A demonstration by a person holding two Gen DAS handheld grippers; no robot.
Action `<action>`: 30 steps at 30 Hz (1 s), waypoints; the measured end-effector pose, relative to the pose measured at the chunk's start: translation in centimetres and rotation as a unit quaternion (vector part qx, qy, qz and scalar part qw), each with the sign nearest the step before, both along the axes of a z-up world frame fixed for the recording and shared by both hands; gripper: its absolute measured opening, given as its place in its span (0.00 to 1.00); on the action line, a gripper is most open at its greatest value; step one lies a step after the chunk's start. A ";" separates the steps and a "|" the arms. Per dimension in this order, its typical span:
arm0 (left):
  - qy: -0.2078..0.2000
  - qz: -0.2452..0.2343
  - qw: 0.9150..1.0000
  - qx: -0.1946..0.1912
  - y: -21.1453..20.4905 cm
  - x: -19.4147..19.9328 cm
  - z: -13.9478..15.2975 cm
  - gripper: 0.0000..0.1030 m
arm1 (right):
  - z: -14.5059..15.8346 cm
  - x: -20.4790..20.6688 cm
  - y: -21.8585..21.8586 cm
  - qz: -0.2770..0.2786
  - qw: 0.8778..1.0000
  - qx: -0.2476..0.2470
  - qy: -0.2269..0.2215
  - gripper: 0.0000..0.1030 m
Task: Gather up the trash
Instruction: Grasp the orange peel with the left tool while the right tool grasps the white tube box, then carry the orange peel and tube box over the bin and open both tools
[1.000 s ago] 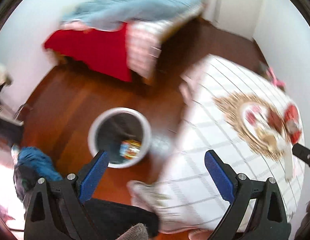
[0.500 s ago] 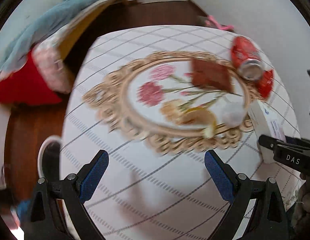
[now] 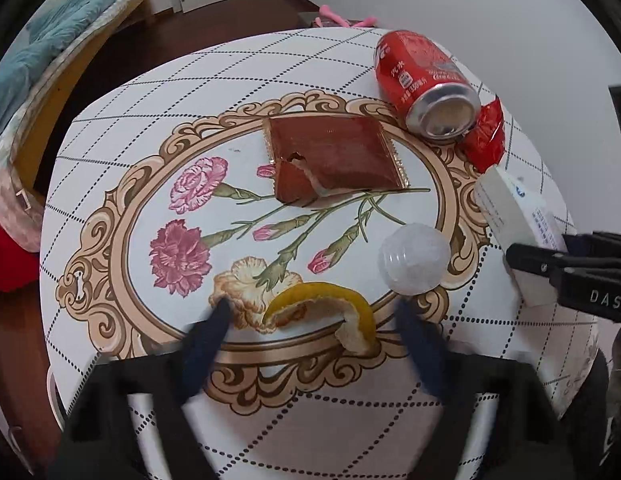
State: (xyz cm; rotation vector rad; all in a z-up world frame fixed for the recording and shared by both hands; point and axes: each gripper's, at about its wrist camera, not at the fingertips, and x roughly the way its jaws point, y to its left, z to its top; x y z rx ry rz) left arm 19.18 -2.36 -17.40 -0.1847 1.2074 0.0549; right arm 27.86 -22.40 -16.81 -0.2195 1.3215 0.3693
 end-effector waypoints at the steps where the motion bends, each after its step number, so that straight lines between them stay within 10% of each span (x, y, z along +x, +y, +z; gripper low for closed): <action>1: 0.002 -0.002 1.000 -0.005 -0.1 0.0 -0.1 0.44 | 0.0 0.1 0.1 0.000 1.000 -0.002 -0.002 0.53; 5: -0.012 -0.008 1.000 0.006 -0.6 -0.5 0.2 0.27 | -0.2 0.0 1.1 0.007 1.000 -0.012 -0.013 0.52; 18: -0.033 0.080 0.994 0.060 -0.8 -5.3 3.3 0.24 | 0.6 -3.5 2.0 0.022 1.000 0.009 -0.020 0.51; 30: 0.030 0.156 0.986 0.047 0.3 -9.0 0.3 0.24 | -0.7 -6.8 3.9 0.039 0.999 -0.001 0.005 0.57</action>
